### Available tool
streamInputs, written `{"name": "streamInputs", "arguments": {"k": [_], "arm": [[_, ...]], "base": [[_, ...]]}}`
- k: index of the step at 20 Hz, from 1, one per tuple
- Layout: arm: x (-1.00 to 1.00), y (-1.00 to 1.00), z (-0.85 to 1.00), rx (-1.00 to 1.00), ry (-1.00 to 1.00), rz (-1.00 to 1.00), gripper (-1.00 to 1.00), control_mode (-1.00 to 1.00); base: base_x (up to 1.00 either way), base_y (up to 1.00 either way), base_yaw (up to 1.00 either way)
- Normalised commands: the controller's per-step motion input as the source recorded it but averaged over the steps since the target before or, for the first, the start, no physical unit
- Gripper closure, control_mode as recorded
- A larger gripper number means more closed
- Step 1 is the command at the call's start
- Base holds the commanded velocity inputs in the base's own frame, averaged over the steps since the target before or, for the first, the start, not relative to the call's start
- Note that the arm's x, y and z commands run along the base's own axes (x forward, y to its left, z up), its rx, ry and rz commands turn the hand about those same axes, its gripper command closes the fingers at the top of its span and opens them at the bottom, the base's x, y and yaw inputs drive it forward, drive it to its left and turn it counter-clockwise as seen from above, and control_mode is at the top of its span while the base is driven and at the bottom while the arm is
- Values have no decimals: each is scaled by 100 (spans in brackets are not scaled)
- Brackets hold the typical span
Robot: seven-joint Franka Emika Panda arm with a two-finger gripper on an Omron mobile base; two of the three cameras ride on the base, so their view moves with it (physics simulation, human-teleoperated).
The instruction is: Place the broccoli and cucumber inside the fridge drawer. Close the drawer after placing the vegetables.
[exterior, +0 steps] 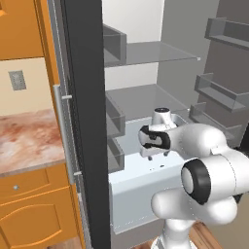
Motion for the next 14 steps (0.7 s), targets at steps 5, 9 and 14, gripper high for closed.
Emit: {"name": "streamInputs", "arguments": {"k": [5, 9, 14], "arm": [[-14, -2, 99, 0, -13, 0, -100, -100], [-62, -30, 56, 1, -16, -2, -100, -100], [-97, -51, 1, 13, -1, -13, -100, -100]], "base": [[0, 0, 0], [0, 0, 0], [0, 0, 0]]}}
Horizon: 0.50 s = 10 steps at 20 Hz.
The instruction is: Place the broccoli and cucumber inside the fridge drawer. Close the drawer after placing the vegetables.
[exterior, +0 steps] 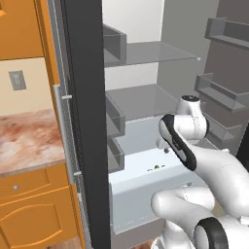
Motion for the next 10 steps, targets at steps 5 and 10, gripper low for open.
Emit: {"name": "streamInputs", "arguments": {"k": [5, 10], "arm": [[-83, -20, 1, 6, 6, -15, -100, -100], [-45, -17, -9, 2, 7, -12, -100, -100]], "base": [[0, 0, 0], [0, 0, 0]]}}
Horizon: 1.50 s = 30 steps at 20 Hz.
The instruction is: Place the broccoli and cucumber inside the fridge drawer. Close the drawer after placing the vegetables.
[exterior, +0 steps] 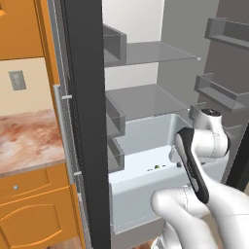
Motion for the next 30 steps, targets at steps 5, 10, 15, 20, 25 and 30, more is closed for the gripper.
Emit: {"name": "streamInputs", "arguments": {"k": [5, 10, 15, 20, 25, 30], "arm": [[-8, -9, -39, 0, 8, -8, -100, -100], [14, 0, -68, 0, 5, -1, -100, -100], [32, -2, -54, 1, 1, 0, -100, -100], [76, 0, -34, 6, -1, 0, -100, -100], [86, 0, -28, 8, -1, 0, -100, -100], [76, 0, -35, 4, -1, 0, -100, -100]], "base": [[0, 0, 0], [0, 0, 0], [0, 0, 0], [0, 0, 0], [0, 0, 0], [0, 0, 0]]}}
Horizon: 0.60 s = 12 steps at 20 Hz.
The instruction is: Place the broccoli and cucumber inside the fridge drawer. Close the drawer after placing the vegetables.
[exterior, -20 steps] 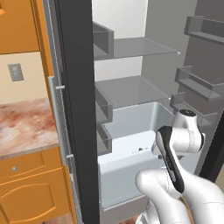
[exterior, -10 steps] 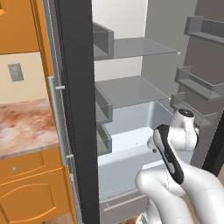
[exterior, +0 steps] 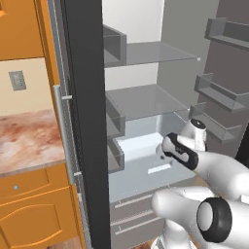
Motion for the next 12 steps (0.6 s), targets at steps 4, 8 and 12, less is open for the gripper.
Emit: {"name": "streamInputs", "arguments": {"k": [4, 8, 12], "arm": [[79, 4, -27, 3, -2, 0, -100, -100], [82, 3, -7, 5, -2, 0, -100, -100], [70, 2, -1, 4, -4, 0, -100, -100]], "base": [[0, 0, 0], [0, 0, 0], [0, 0, 0]]}}
